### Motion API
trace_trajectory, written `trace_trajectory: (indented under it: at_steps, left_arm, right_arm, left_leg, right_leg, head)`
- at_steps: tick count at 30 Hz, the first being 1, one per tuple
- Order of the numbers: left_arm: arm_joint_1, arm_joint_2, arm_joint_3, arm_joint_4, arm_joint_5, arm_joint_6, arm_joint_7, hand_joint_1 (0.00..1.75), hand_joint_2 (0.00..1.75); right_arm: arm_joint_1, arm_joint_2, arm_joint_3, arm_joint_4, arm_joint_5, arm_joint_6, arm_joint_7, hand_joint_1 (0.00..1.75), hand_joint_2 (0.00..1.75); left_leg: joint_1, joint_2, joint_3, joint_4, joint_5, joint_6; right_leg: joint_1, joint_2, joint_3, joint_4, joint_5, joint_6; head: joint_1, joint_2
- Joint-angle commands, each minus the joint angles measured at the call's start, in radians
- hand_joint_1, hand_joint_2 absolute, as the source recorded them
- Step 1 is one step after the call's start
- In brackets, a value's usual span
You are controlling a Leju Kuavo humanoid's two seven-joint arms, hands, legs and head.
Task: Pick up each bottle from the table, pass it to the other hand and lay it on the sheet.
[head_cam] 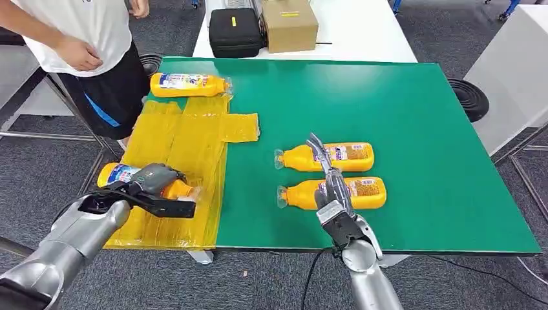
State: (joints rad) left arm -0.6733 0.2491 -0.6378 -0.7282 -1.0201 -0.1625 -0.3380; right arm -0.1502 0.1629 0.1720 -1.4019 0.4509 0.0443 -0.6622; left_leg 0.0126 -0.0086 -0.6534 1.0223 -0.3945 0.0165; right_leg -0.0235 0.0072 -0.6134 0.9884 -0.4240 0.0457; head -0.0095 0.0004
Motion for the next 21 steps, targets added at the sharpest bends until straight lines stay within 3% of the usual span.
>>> trace_trajectory:
  at_steps: [1, 3, 8, 9, 10, 11, 21]
  left_arm:
    - [-0.075, -0.05, -0.057, 0.123, -0.003, -0.033, 0.008, 1.75, 1.75]
    - [-0.103, -0.059, -0.058, 0.156, 0.014, -0.069, -0.017, 1.75, 1.75]
    - [-0.132, -0.069, -0.089, 0.225, 0.004, -0.059, -0.023, 1.54, 1.75]
    - [-0.132, -0.073, -0.095, 0.234, -0.002, -0.055, -0.019, 1.34, 1.75]
    - [-0.132, -0.075, -0.097, 0.241, -0.003, -0.052, -0.019, 0.45, 1.75]
    - [-0.132, -0.075, -0.101, 0.248, -0.004, -0.053, -0.02, 0.02, 1.75]
    - [-0.136, -0.062, -0.108, 0.25, 0.005, -0.076, -0.041, 0.0, 1.75]
  right_arm:
    - [0.003, -0.005, -0.042, -0.007, 0.007, -0.001, 0.012, 0.0, 0.0]
    - [0.007, -0.004, -0.049, -0.004, 0.007, -0.002, 0.012, 0.0, 0.0]
    - [0.002, -0.004, -0.054, 0.027, 0.007, -0.005, 0.009, 0.0, 0.0]
    - [0.0, -0.003, -0.054, 0.035, 0.006, -0.006, 0.008, 0.0, 0.0]
    - [-0.001, -0.002, -0.054, 0.037, 0.006, -0.006, 0.007, 0.0, 0.0]
    - [-0.001, 0.0, -0.054, 0.039, 0.005, -0.007, 0.006, 0.0, 0.0]
    - [0.002, 0.0, -0.058, 0.045, -0.001, -0.008, 0.003, 0.0, 0.0]
  left_leg:
    - [0.001, -0.002, 0.004, 0.0, -0.001, 0.0]
    - [0.001, -0.003, 0.004, 0.0, -0.001, 0.0]
    - [0.002, -0.002, 0.008, 0.001, -0.003, 0.0]
    - [0.001, -0.002, 0.007, 0.0, -0.002, 0.0]
    - [0.001, -0.001, 0.007, -0.001, -0.002, 0.0]
    - [0.001, -0.001, 0.005, -0.001, -0.001, 0.0]
    - [0.001, 0.0, 0.006, -0.001, -0.002, 0.0]
  right_leg:
    - [0.001, -0.003, 0.005, -0.001, -0.002, -0.002]
    - [0.001, -0.004, 0.006, -0.001, -0.002, -0.002]
    - [0.002, -0.005, 0.01, -0.001, -0.003, -0.004]
    - [0.002, -0.004, 0.009, -0.001, -0.003, -0.003]
    - [0.001, -0.003, 0.009, -0.002, -0.002, -0.003]
    - [0.001, -0.002, 0.006, -0.001, -0.001, -0.002]
    - [0.001, -0.001, 0.007, -0.001, -0.001, -0.003]
  head:
    - [0.0, 0.0]
    - [0.0, 0.0]
    - [0.001, 0.0]
    - [0.0, 0.0]
    - [0.001, 0.0]
    - [0.0, 0.0]
    - [0.0, 0.0]
